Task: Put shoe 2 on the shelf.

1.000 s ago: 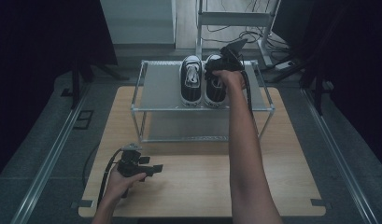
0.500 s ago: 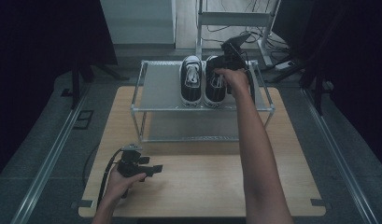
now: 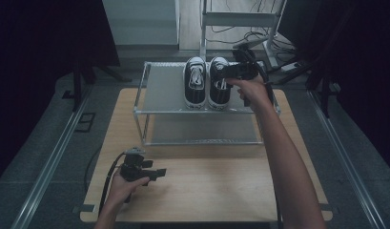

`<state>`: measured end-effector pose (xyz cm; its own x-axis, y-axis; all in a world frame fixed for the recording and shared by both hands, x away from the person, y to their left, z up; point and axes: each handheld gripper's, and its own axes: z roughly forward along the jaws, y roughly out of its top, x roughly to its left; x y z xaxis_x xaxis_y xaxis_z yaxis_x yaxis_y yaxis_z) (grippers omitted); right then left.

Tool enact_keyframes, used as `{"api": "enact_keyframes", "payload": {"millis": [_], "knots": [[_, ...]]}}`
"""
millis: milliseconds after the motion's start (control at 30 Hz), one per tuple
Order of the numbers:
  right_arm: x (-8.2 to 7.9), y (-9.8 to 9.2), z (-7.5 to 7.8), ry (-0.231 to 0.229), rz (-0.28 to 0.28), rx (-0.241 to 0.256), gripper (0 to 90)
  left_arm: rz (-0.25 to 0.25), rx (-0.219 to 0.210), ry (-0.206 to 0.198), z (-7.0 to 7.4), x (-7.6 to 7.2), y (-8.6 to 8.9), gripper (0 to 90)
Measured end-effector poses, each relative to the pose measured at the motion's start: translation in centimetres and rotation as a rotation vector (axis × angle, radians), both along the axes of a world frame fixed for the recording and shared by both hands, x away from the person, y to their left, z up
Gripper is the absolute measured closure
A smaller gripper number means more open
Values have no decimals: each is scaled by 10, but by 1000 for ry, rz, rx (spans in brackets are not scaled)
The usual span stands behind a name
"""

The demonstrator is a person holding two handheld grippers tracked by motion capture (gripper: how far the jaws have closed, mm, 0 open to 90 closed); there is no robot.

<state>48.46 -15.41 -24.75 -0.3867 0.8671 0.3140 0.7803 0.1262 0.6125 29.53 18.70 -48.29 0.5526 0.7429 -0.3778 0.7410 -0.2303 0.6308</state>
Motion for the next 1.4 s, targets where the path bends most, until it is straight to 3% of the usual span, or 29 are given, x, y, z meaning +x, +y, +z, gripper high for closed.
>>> {"api": "enact_keyframes", "payload": {"millis": [400, 600, 867, 1133, 1400], "knots": [[-40, -20, -2, -63, 110, 31, 288, -1, 1, 3, 0, -1, 0, 232], [-61, -34, -12, -106, 177, 74, 316, 0, 1, 0, 0, -1, 1, 232], [-84, -49, -32, -135, 220, 103, 340, -4, 5, 0, -1, -1, -1, 233], [-92, -57, -51, -133, 247, 100, 352, -9, 8, 3, -1, -1, -2, 232], [-92, -58, -56, -127, 257, 98, 357, -8, 12, 4, -2, 0, -2, 233]]}}
